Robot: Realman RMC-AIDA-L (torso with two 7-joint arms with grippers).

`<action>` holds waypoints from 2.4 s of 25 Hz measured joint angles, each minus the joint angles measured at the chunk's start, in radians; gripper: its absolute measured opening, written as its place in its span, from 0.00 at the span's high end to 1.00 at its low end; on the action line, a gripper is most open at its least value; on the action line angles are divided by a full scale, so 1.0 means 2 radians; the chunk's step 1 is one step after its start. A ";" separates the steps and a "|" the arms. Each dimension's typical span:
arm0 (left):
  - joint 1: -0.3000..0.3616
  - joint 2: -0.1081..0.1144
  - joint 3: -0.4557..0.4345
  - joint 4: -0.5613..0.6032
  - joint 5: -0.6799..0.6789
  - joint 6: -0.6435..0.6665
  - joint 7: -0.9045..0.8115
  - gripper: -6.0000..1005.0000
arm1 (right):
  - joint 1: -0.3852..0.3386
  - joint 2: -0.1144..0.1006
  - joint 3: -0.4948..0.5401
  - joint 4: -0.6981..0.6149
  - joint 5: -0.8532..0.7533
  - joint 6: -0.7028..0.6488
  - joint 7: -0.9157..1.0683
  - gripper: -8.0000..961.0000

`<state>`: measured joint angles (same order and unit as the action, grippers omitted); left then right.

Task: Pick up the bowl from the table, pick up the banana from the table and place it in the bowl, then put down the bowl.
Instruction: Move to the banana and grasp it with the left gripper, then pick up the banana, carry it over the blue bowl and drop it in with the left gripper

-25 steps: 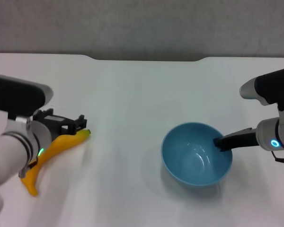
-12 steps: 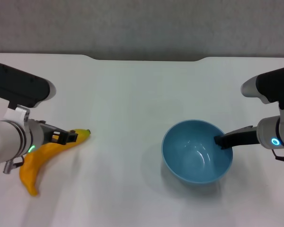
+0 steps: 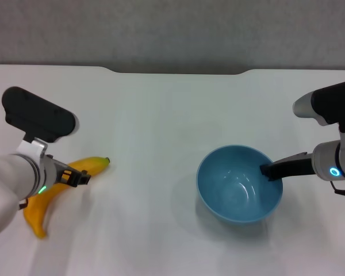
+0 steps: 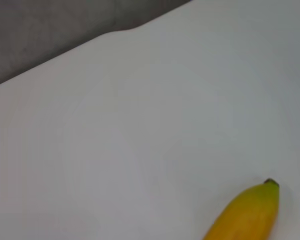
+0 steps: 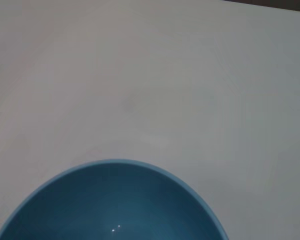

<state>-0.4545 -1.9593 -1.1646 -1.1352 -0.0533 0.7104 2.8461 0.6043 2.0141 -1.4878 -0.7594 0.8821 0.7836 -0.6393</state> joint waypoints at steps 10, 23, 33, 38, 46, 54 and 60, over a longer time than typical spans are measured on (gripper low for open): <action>-0.026 -0.017 0.002 0.070 0.033 -0.027 0.000 0.23 | 0.000 0.000 -0.002 0.000 0.012 0.000 -0.005 0.95; -0.040 -0.022 -0.015 0.108 0.034 -0.044 -0.001 0.23 | 0.001 0.000 -0.005 0.000 0.011 -0.001 -0.005 0.95; -0.038 -0.025 -0.020 0.113 0.032 -0.046 -0.001 0.29 | 0.001 0.000 -0.007 -0.003 0.011 -0.001 -0.006 0.95; -0.037 -0.030 -0.033 0.113 0.036 -0.047 -0.002 0.42 | -0.001 0.000 -0.006 -0.003 0.011 -0.001 -0.006 0.94; -0.030 -0.035 -0.048 0.101 0.041 -0.047 -0.002 0.51 | -0.003 0.000 -0.004 -0.004 0.011 -0.002 -0.006 0.94; 0.016 -0.035 -0.073 -0.044 0.042 -0.019 -0.002 0.51 | -0.003 0.000 -0.001 -0.001 0.011 -0.011 -0.004 0.94; 0.042 -0.036 -0.063 -0.142 0.037 -0.017 -0.002 0.51 | 0.014 0.002 -0.008 0.002 0.013 -0.014 0.007 0.94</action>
<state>-0.3715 -2.0310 -1.2899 -1.4183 0.0212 0.6758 2.8424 0.6328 2.0187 -1.5029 -0.7558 0.9075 0.7556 -0.6245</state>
